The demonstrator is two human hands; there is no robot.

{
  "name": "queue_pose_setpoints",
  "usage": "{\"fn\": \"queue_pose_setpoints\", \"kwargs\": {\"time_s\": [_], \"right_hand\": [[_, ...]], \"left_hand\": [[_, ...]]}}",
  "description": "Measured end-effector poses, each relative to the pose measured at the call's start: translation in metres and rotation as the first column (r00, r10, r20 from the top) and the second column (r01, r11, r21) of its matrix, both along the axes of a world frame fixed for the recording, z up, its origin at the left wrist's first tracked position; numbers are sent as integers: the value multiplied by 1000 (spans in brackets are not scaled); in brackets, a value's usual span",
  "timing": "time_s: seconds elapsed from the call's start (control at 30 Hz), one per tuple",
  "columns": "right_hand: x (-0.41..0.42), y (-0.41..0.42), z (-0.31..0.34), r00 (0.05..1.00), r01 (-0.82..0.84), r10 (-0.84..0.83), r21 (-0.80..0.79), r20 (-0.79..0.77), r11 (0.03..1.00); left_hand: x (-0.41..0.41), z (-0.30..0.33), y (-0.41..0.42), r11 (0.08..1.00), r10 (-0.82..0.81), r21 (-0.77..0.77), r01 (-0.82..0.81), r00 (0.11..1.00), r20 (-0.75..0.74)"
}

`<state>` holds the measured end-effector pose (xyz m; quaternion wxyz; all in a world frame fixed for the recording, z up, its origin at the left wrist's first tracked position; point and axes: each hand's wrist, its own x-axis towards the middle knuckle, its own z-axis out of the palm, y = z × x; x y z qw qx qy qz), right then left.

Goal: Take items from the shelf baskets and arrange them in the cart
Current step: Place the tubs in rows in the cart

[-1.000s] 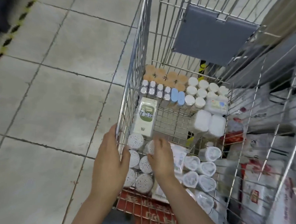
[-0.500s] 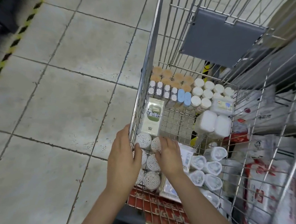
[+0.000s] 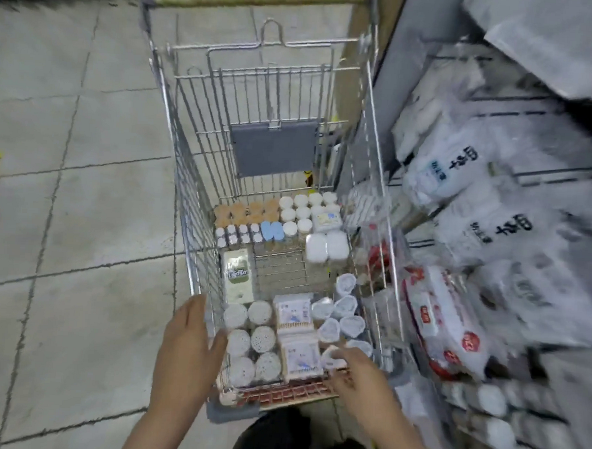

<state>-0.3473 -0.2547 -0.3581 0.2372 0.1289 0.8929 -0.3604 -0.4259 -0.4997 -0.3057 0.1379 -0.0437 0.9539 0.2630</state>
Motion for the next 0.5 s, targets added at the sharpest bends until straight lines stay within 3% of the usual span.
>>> {"fn": "queue_pose_setpoints", "kwargs": {"time_s": [0.1, 0.2, 0.33, 0.5], "right_hand": [[43, 23, 43, 988, 137, -137, -12, -63, 991], [97, 44, 83, 936, 304, -301, -14, -185, 953], [184, 62, 123, 799, 567, -535, 45, -274, 823], [330, 60, 161, 571, 814, -767, 85, -294, 574]], "left_hand": [[11, 45, 35, 967, -255, -14, 255, 966, -49], [27, 82, 88, 848, -530, -25, 530, 844, -83], [69, 123, 164, 554, -831, -148, 819, 534, -154], [184, 155, 237, 163, -972, -175, 971, 128, -196]]}}
